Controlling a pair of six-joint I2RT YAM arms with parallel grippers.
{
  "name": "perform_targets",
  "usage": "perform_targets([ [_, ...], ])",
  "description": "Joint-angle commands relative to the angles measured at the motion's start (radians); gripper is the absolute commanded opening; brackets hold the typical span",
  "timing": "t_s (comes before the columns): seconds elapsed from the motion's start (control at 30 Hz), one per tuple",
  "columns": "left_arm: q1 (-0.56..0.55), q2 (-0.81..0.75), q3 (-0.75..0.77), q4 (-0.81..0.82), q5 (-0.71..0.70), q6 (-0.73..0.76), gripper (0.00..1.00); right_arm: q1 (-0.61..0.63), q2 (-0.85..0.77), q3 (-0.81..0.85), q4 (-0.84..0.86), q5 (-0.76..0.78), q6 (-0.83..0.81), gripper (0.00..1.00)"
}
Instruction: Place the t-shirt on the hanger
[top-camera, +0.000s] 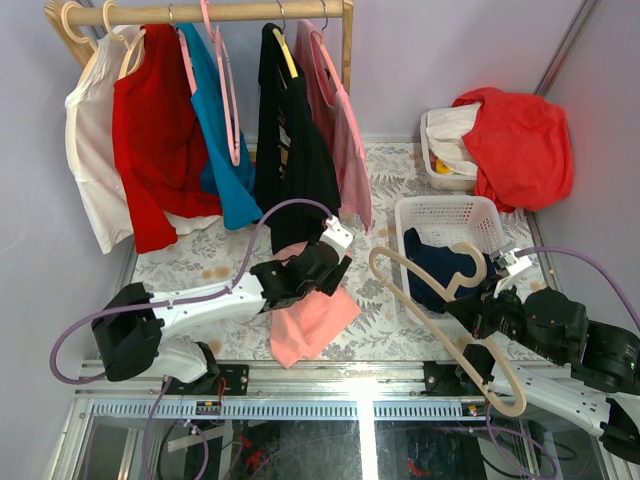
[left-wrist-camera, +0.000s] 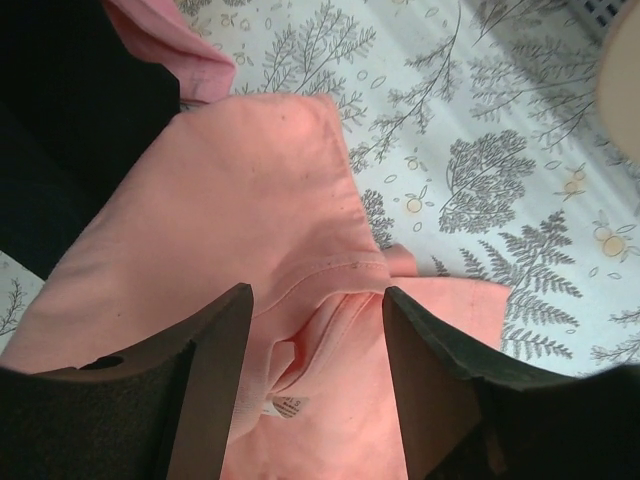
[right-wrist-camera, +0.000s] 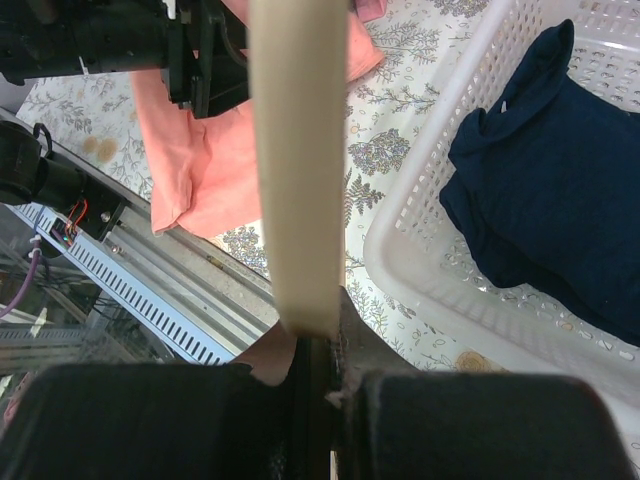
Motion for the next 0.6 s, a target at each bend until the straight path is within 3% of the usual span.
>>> perform_targets([
  [0.0,0.018,0.039,-0.011,-0.029,0.032,0.029,0.55,0.000,0.003,0.005,0.044,0.018,-0.004,0.00],
  [0.57,0.020,0.167,0.017,0.004,0.029,0.053,0.47,0.000,0.012,0.000,0.048,0.023,-0.007,0.00],
])
